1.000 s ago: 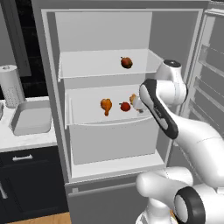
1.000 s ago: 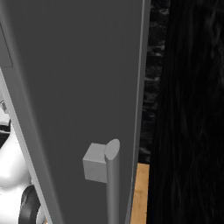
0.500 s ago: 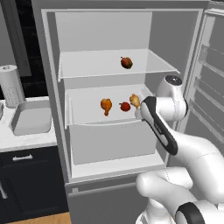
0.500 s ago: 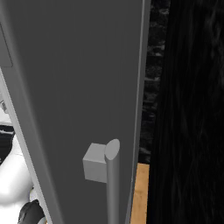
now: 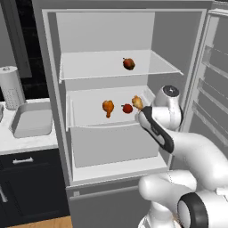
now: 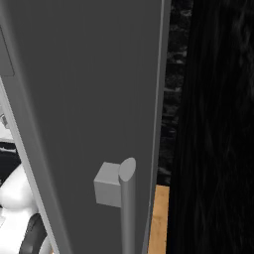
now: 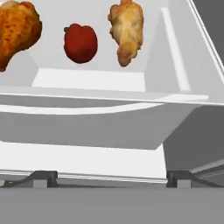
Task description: Place one bell pepper and one chicken drumstick in each tupperware on the nearby counter, to pack two identical lunches.
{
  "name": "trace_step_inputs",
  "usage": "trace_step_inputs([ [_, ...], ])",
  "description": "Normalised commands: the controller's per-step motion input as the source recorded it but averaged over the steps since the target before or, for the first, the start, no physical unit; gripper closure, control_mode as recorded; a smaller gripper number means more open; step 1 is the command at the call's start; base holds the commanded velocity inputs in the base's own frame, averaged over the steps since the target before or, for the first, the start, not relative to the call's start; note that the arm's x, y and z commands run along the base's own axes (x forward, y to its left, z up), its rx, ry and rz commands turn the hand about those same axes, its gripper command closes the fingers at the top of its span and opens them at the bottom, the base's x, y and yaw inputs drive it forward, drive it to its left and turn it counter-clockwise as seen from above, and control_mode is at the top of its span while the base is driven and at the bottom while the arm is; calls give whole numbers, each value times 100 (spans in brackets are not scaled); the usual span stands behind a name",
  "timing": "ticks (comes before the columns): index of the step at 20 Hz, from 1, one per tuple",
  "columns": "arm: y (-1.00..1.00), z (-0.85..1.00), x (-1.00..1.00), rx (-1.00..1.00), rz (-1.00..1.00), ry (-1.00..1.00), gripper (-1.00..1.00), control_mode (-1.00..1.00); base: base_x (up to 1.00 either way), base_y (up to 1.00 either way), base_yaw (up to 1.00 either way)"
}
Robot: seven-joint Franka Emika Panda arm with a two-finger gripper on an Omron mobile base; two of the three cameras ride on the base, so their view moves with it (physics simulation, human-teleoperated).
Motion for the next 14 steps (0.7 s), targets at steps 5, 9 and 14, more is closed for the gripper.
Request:
trace_step_inputs([
  [5,-4,0,59,0,-1,-1,-100,-100,0,0,0],
  [9,-8,0,59,0,0,0,-100,-100,0,0,0],
  [14,-4,-15,47,0,0,-6,-100,-100,0,0,0],
])
